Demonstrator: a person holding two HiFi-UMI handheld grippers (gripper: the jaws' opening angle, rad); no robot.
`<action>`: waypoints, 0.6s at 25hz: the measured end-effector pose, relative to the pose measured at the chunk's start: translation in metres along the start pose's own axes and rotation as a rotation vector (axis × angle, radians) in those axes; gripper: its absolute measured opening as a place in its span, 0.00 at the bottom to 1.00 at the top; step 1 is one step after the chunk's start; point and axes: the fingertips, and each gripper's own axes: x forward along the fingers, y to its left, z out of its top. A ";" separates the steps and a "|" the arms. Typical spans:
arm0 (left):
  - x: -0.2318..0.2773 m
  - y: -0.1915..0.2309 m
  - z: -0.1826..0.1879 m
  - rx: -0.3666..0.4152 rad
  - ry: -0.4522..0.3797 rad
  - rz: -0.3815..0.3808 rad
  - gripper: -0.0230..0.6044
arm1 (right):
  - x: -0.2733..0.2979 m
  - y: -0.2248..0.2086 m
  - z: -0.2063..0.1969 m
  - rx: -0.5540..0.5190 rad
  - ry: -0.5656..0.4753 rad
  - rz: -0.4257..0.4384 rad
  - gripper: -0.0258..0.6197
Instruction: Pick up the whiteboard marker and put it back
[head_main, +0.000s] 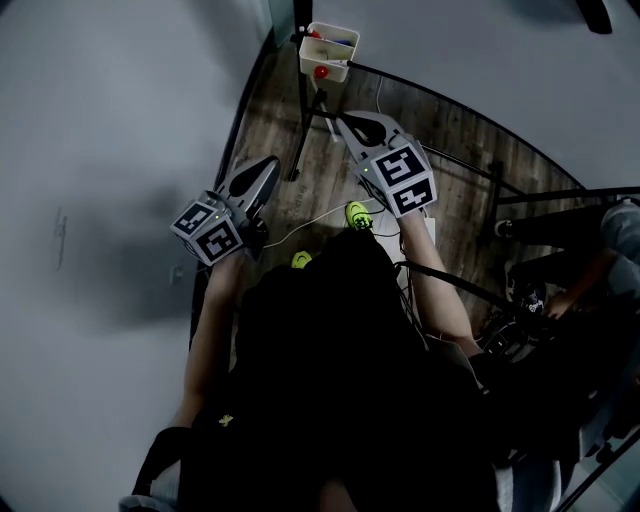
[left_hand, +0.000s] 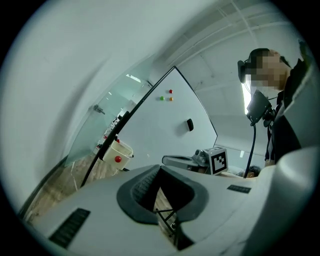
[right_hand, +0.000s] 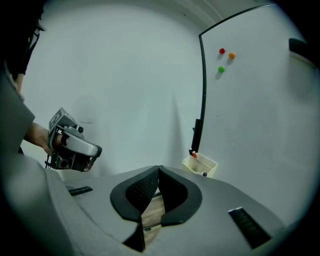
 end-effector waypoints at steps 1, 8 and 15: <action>-0.005 -0.003 0.000 0.003 0.003 -0.012 0.06 | -0.003 0.006 0.000 0.006 0.003 -0.006 0.06; -0.037 -0.021 -0.011 0.009 0.029 -0.080 0.06 | -0.025 0.062 -0.009 0.078 0.012 -0.024 0.06; -0.041 -0.038 -0.028 -0.030 0.055 -0.146 0.06 | -0.053 0.089 -0.024 0.123 0.039 -0.050 0.06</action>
